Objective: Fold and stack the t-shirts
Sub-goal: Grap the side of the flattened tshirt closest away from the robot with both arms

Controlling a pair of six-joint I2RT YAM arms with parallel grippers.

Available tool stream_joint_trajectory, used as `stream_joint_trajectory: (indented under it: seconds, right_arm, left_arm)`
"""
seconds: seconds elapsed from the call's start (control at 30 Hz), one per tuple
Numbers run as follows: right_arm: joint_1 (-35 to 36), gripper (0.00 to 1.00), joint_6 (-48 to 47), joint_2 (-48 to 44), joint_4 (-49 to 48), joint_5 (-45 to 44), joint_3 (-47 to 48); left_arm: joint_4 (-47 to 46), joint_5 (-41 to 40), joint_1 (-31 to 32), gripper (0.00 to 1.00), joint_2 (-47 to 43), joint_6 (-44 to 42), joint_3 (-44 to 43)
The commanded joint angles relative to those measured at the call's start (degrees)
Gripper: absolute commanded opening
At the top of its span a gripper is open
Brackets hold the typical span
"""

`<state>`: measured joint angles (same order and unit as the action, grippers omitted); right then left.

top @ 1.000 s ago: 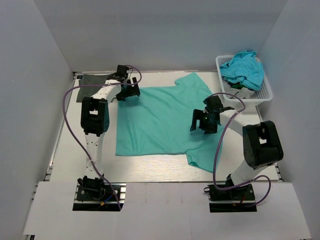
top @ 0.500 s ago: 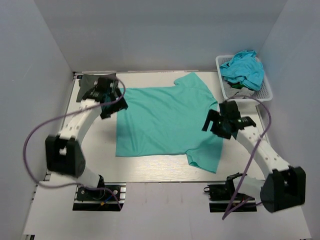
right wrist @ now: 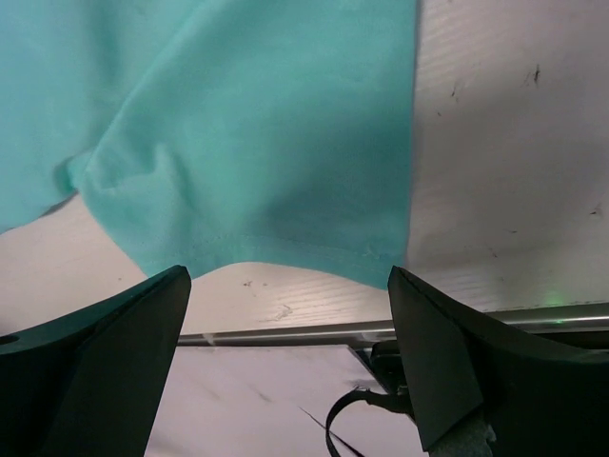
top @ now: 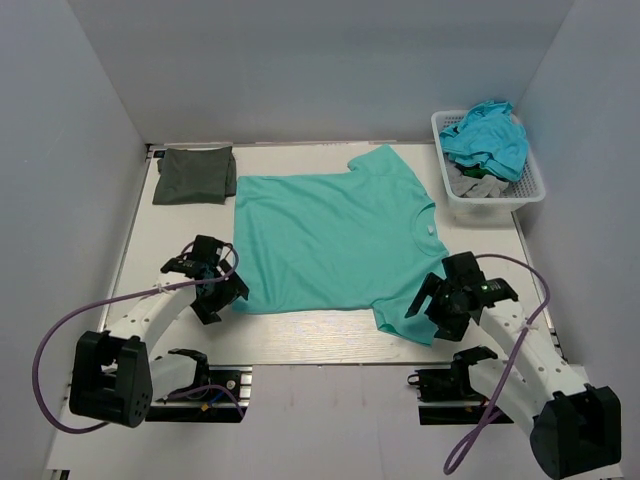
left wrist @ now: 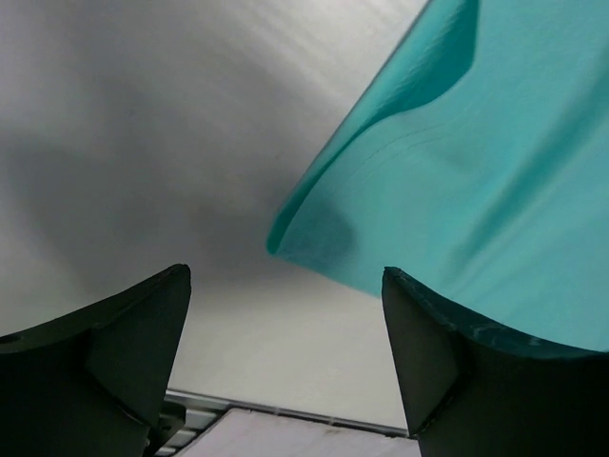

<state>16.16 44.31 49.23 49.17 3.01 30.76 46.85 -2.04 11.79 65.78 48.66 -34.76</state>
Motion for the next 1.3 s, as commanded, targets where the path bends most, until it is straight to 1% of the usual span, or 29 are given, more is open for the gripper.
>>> stream_joint_trajectory:
  seconds: [0.0,0.13,0.17,0.27,0.3,0.33,0.37,0.4,0.43,0.47,0.5,0.53,0.57,0.6,0.63,0.67,0.77,0.87,0.93,0.97,1.0,1.07,1.2,1.27]
  right_arm:
    - [0.1,0.9,4.9,0.86,-2.05,2.27,-3.33]
    - [0.36,0.9,7.1,2.71,-3.55,2.36,-4.4]
    - [0.45,0.9,7.01,3.41,-3.99,1.57,-4.4]
    - [0.98,0.9,7.01,5.69,-5.39,1.13,-4.66]
    - [1.15,0.9,6.93,6.22,-5.48,1.13,-4.75]
    - [1.33,0.88,7.1,6.75,-5.83,1.04,-4.92]
    - [1.33,0.82,6.84,8.32,-6.36,0.95,-5.01]
    - [1.59,0.79,6.58,8.94,-7.32,0.25,-5.01]
    - [1.59,0.76,6.75,9.73,-7.51,-0.1,-5.1]
    - [1.59,0.66,6.58,10.18,-8.12,-0.45,-5.01]
    - [1.59,0.6,6.75,10.36,-8.38,-1.33,-5.1]
    - [1.59,0.49,6.58,10.44,-8.73,-1.6,-5.1]
    - [1.76,0.32,6.49,10.53,-8.65,-1.6,-5.1]
    - [1.59,0.26,6.49,10.27,-8.65,-1.69,-5.19]
    - [1.85,0.18,6.49,10.1,-8.39,-1.43,-5.19]
    - [1.85,0.0,6.4,9.92,-8.12,-1.42,-4.75]
    - [2.03,0.0,6.4,8.08,-4.62,-0.81,-2.48]
    - [2.29,0.0,5.52,2.91,0.92,0.33,0.25]
    - [2.38,0.0,5.43,0.87,7.57,-1.06,3.58]
    - [2.47,0.0,3.34,-0.35,8.39,-0.29,4.47]
    - [2.56,0.0,2.97,-0.54,9.45,0.07,6.92]
    - [2.91,0.0,3.06,-0.72,11.9,-0.98,8.08]
    - [3.0,0.0,2.53,0.43,12.53,-1.07,9.05]
    - [2.91,0.0,2.71,-0.1,11.13,-0.72,8.79]
  left_arm:
    - [-5.89,0.38,-0.19,0.9,-0.05,1.61,0.49]
    - [-8.78,1.07,-0.19,0.72,1.36,1.61,1.8]
    - [-9.32,1.08,-0.19,0.64,1.37,1.61,1.8]
    - [-12.12,2.83,-0.19,0.53,1.9,1.0,3.2]
    - [-12.13,3.44,-0.19,0.42,1.9,0.99,3.21]
    - [-12.83,4.15,-0.19,0.35,1.9,0.99,3.82]
    - [-12.84,4.15,-0.19,0.27,1.9,0.99,3.83]
    - [-12.84,4.15,-0.19,0.14,2.51,0.99,3.83]
    - [-11.97,3.46,-0.19,0.04,2.51,0.99,3.83]
    - [-10.91,2.75,-0.19,0.0,2.51,0.99,3.13]
    - [-10.9,2.22,-0.19,0.0,2.51,0.99,3.12]
    - [-10.03,2.22,-0.19,0.0,2.51,0.99,2.51]
    - [-10.02,1.61,-0.19,0.0,2.51,0.99,2.51]
    - [-8.46,1.0,-0.19,0.0,1.9,0.99,1.99]
    - [-7.92,0.99,-0.19,0.0,1.9,0.99,1.46]
    - [-7.39,0.99,-0.19,0.0,1.2,0.99,1.45]
    - [-3.62,0.46,-0.19,0.0,-0.38,2.4,-0.03]
    - [1.48,-1.11,-0.19,0.0,-1.96,3.02,-2.05]
    - [4.11,-1.65,-0.19,0.0,-2.84,3.02,-2.58]
    - [5.08,-2.17,-0.19,0.0,-3.63,3.02,-2.59]
    - [5.79,-2.18,-0.19,0.0,-3.64,3.02,-2.59]
    - [5.8,-0.96,-0.19,0.0,-4.25,3.72,-2.59]
    - [7.03,-2.7,-0.19,0.0,-3.73,4.25,-3.12]
    - [7.03,-3.23,-0.19,0.0,-3.73,4.77,-3.64]
